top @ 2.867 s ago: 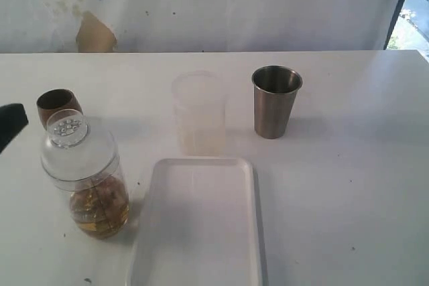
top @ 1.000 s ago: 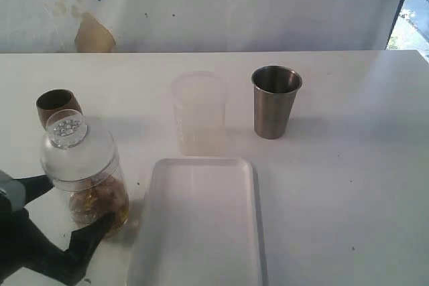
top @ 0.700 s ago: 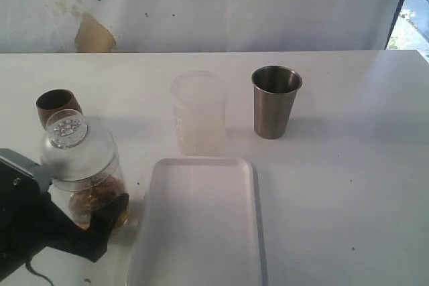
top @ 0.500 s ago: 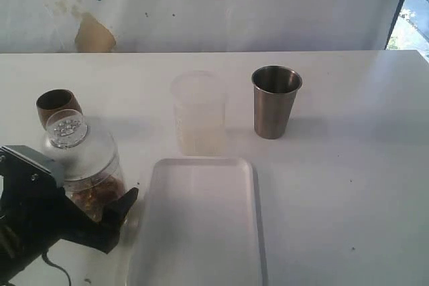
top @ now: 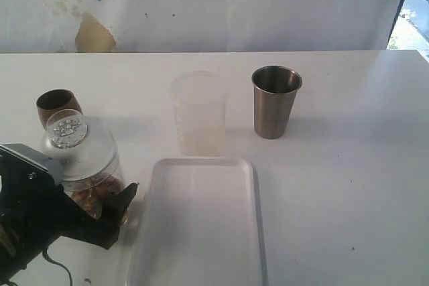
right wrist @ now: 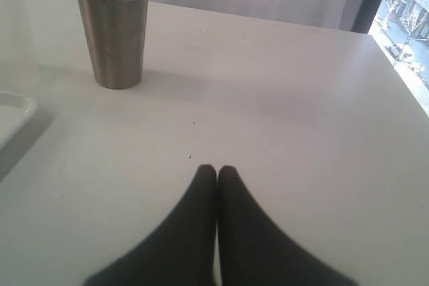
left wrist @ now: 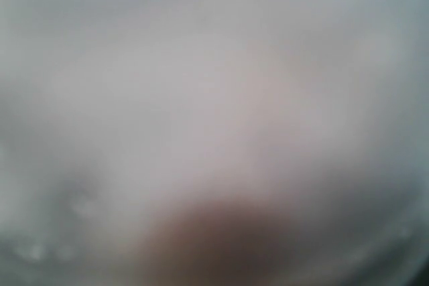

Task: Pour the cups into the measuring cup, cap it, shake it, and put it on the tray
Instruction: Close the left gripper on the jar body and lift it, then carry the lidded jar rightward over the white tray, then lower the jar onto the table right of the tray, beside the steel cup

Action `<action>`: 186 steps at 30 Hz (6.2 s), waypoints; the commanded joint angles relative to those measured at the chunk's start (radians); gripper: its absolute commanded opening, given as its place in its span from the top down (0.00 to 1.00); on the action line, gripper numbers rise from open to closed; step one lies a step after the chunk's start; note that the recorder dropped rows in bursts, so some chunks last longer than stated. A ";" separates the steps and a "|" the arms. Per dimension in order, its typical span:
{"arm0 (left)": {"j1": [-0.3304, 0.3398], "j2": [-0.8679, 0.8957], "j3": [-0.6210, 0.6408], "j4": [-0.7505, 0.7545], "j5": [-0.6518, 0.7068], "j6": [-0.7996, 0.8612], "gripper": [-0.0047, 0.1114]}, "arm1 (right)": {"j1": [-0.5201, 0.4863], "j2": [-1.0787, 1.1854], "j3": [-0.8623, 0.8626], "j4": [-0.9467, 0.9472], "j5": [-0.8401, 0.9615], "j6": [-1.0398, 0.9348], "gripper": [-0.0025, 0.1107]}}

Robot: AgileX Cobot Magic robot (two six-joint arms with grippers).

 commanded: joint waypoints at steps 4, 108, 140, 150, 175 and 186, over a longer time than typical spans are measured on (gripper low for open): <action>-0.002 0.001 -0.002 0.012 -0.017 -0.010 0.05 | -0.005 -0.006 0.005 -0.003 -0.001 0.004 0.98; -0.172 0.469 -0.967 0.853 0.232 -0.410 0.96 | -0.005 -0.006 0.005 -0.003 -0.001 0.004 0.98; -0.172 0.467 -0.966 0.891 0.249 -0.415 0.06 | -0.005 -0.006 0.005 -0.003 -0.001 0.037 0.98; -0.172 0.467 -0.966 0.894 0.244 -0.413 0.06 | -0.005 -0.006 0.005 -0.003 -0.001 0.037 0.98; -0.102 0.374 -0.887 0.979 0.274 -0.446 0.06 | -0.005 -0.006 0.005 -0.003 -0.001 0.037 0.98; -0.033 0.262 -0.746 0.992 0.255 -0.433 0.06 | -0.005 -0.006 0.005 -0.003 -0.001 0.037 0.98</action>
